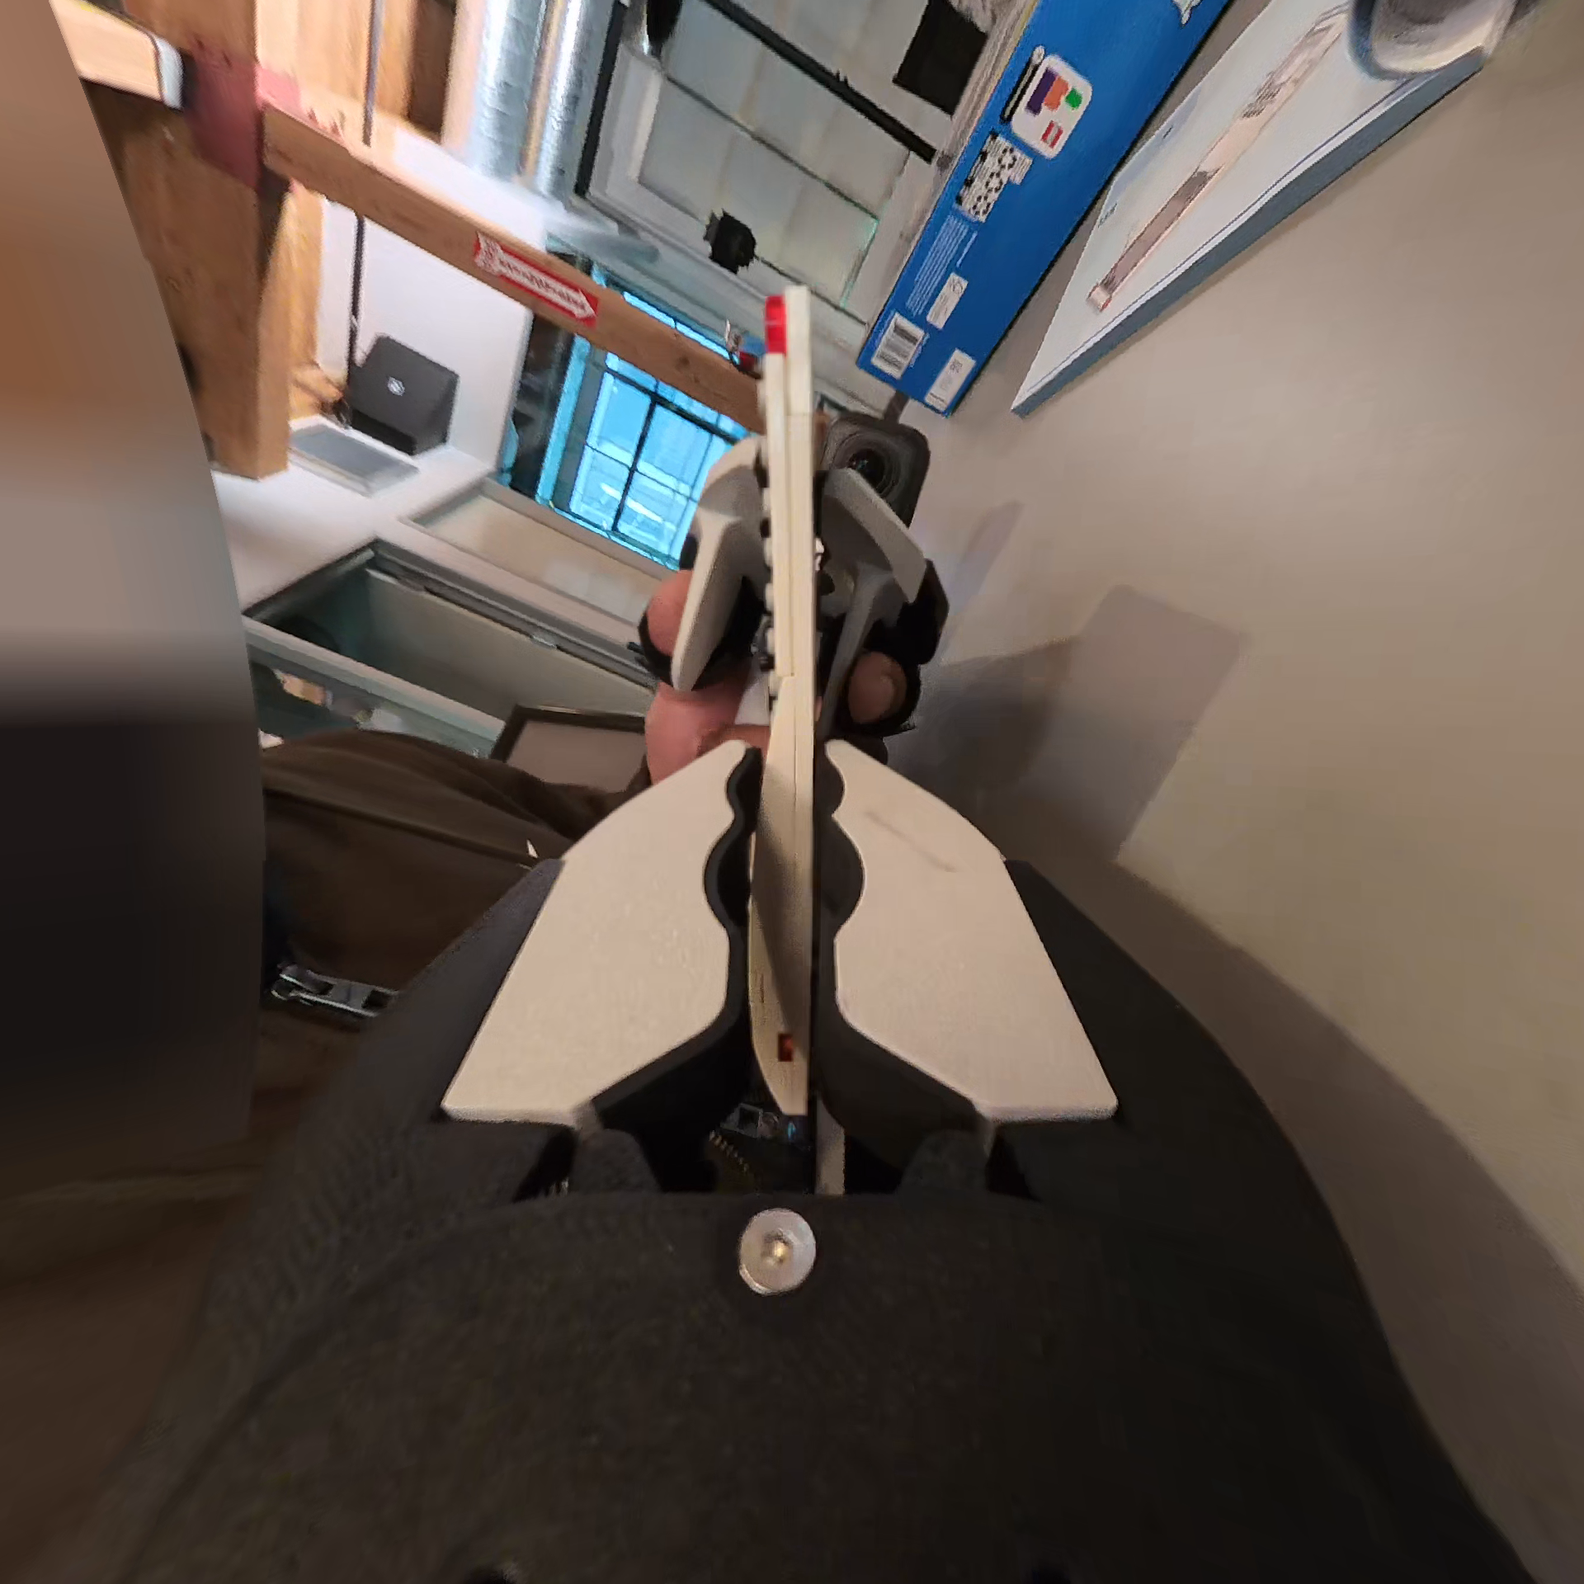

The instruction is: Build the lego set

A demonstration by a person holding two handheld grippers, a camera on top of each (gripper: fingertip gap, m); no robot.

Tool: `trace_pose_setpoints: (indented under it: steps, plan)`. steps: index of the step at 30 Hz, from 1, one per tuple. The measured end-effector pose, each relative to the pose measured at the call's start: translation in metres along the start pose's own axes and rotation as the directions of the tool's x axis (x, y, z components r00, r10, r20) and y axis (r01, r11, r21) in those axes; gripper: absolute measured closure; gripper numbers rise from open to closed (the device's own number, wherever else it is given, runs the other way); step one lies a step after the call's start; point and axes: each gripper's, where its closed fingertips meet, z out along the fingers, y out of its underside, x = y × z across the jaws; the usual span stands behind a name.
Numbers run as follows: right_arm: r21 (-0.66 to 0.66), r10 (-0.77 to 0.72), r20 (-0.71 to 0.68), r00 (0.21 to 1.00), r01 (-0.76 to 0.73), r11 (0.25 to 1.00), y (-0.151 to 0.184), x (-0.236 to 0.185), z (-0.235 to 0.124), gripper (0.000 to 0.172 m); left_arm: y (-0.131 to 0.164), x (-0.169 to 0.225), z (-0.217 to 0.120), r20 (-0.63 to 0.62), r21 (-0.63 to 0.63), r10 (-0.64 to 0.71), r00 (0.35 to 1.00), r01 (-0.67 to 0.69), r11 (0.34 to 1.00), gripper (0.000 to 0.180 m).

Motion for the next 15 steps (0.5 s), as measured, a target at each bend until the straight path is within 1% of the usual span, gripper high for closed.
trace_pose_setpoints:
  steps: [2,8,12,15]
  plan:
    - [0.045,0.038,0.017,0.999,-0.038,0.998,-0.006,0.002,-0.003,0.161,0.002,-0.001,0.0,0.013,-0.018,0.034,0.999,-0.034,0.999,0.162]
    - [0.159,0.131,0.092,0.987,-0.144,0.977,-0.02,0.0,-0.009,0.161,0.017,-0.009,-0.001,0.045,-0.067,0.103,0.994,-0.1,0.993,0.158]
    - [0.244,0.196,0.132,0.972,-0.224,0.944,-0.028,0.002,-0.011,0.161,0.027,-0.004,-0.001,0.003,-0.08,0.124,0.992,-0.123,0.989,0.16]
    - [0.279,0.235,0.167,0.958,-0.274,0.92,-0.029,0.001,-0.009,0.161,0.028,-0.003,-0.001,0.001,-0.072,0.149,0.989,-0.148,0.986,0.164]
